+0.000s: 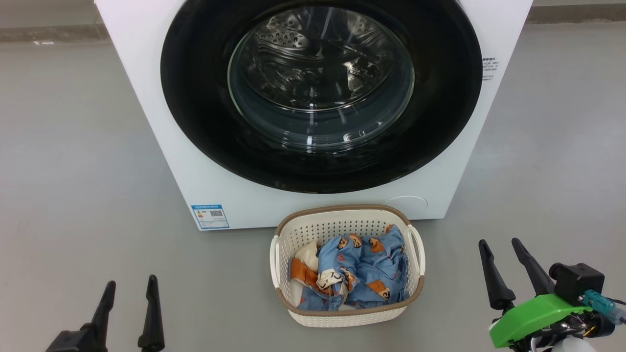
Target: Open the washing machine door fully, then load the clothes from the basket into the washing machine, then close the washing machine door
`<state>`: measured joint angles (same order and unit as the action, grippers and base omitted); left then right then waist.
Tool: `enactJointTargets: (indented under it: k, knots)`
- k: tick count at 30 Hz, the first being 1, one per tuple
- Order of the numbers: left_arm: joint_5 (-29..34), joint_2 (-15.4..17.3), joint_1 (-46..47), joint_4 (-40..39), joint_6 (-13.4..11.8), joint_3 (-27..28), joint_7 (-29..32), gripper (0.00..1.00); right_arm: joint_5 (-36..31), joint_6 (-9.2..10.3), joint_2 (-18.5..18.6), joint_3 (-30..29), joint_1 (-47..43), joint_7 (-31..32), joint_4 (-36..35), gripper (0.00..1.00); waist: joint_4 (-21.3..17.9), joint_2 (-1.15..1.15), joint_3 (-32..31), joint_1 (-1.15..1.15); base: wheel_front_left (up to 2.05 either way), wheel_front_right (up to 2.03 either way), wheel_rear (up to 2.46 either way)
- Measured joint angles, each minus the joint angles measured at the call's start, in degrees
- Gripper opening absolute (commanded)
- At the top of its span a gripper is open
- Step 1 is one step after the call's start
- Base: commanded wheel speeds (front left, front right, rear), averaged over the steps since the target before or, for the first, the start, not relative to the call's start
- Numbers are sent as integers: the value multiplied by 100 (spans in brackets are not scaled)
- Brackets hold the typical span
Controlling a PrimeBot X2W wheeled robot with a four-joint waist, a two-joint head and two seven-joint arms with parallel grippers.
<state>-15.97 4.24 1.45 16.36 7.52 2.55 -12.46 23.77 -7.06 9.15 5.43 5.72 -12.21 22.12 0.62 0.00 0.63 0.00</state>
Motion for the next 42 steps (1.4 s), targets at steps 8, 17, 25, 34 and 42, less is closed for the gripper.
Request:
enactJointTargets:
  k: [8, 17, 25, 34, 42]
  knots:
    - [480, 3, 71, 14, 0, 40, -124, 100, -489, -1, 14, 10, 0, -129, 10, 100, -15, 0, 8, 0, 0, 0, 0]
    - [623, 4, 75, 92, 0, 77, -176, 100, -779, -1, 15, -27, 0, -202, 10, 100, -33, 0, 4, 0, 0, 0, 0]
    - [497, 13, 93, 151, 0, 79, -176, 100, -779, -1, -4, -73, -2, -202, 3, 100, -52, 0, -16, 0, 0, 0, 0]
    - [503, 18, 94, 200, 0, 119, -176, 100, -779, -1, -9, -152, -2, -202, -21, 100, -52, 0, -18, 0, 17, 16, -33]
    - [563, 21, 94, 203, 0, 146, -176, 100, -779, -1, -30, -155, -2, -202, -24, 100, -65, 0, 7, 0, 83, 83, -167]
